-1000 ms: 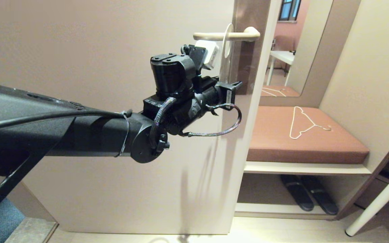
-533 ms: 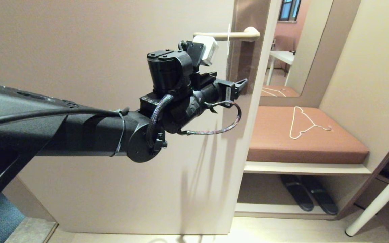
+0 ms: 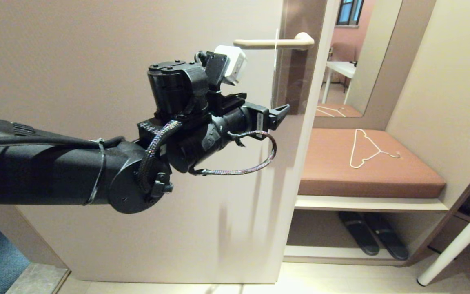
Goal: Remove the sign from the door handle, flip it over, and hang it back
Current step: Hang the sign back with the other side facing out
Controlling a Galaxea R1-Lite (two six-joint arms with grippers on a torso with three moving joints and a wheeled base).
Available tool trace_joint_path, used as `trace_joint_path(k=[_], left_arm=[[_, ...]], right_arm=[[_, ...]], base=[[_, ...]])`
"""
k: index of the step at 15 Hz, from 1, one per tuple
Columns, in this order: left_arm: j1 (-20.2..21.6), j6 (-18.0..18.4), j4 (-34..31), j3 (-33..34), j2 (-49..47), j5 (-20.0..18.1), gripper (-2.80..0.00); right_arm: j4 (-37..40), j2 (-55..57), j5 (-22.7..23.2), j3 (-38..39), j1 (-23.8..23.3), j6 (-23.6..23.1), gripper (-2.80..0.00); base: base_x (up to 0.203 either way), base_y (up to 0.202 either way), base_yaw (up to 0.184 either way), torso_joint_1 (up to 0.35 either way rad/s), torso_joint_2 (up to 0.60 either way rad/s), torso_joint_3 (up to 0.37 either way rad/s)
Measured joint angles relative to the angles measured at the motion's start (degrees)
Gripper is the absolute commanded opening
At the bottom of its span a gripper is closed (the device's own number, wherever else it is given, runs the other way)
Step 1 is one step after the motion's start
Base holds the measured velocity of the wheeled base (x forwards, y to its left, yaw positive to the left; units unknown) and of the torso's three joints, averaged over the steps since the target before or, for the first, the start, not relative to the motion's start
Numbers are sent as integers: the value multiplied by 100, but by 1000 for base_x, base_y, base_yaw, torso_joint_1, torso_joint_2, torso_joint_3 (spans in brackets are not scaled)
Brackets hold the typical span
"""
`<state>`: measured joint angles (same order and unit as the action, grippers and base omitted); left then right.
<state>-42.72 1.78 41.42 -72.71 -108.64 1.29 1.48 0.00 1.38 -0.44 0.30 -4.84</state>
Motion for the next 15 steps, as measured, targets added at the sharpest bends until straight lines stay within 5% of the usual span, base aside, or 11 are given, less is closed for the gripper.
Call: trace_joint_path(k=[4, 5, 8, 15], left_arm=[[139, 4, 46, 732, 522, -2, 0], [173, 4, 142, 850, 605, -4, -280], [210, 12, 645, 1015, 700, 0, -280], [269, 0, 697, 783, 533, -35, -280]], right_arm=[[1, 0, -1, 0, 0, -9, -280], [0, 0, -1, 0, 0, -11, -280], [1, 0, -1, 0, -2, -11, -280], [1, 0, 0, 0, 0, 5, -280]], base=[[0, 0, 0, 0, 0, 0], [0, 0, 0, 0, 0, 0], [0, 0, 0, 0, 0, 0], [0, 0, 0, 0, 0, 0]])
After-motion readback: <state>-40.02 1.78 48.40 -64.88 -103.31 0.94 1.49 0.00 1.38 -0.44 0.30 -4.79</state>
